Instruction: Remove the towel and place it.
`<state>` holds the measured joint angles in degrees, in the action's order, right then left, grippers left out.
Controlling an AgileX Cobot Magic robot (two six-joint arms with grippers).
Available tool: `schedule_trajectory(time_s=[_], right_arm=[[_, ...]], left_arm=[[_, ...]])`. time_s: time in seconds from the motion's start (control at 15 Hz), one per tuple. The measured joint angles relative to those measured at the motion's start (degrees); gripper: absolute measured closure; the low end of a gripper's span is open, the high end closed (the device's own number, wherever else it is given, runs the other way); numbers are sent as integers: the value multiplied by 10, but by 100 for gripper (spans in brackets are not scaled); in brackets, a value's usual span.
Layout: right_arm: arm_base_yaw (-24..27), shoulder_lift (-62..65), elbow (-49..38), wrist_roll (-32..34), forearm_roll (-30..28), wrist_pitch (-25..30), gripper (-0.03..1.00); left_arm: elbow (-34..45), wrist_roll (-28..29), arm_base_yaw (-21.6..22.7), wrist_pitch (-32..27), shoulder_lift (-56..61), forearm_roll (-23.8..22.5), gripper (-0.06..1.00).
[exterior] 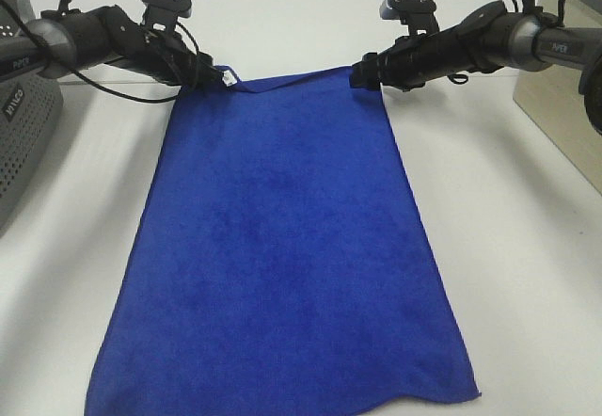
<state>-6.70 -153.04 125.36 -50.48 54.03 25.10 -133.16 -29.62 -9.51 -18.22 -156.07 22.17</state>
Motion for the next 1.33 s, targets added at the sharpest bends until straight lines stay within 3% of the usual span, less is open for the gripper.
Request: schedule_trajectory(time_s=[0.2, 0.4, 0.6, 0.67, 0.87, 1.07, 1.33], right_arm=[[0, 33, 0, 0, -11, 35, 30], [0, 77, 0, 67, -75, 124, 26], [0, 127, 0, 186, -189, 249, 22], [0, 148, 0, 206, -207, 299, 22], [0, 168, 2, 218, -213, 370, 22], [0, 169, 2, 226, -214, 422, 22], [0, 169, 2, 226, -214, 433, 22]], left_arm=[[0, 0, 0, -18, 28, -36, 32], [0, 10, 0, -108, 83, -74, 32], [0, 115, 0, -239, 130, -161, 32], [0, 150, 0, -250, 135, -198, 32], [0, 161, 1, -198, 121, -216, 32], [0, 163, 1, -125, 92, -195, 32], [0, 158, 1, -66, 46, -159, 32]])
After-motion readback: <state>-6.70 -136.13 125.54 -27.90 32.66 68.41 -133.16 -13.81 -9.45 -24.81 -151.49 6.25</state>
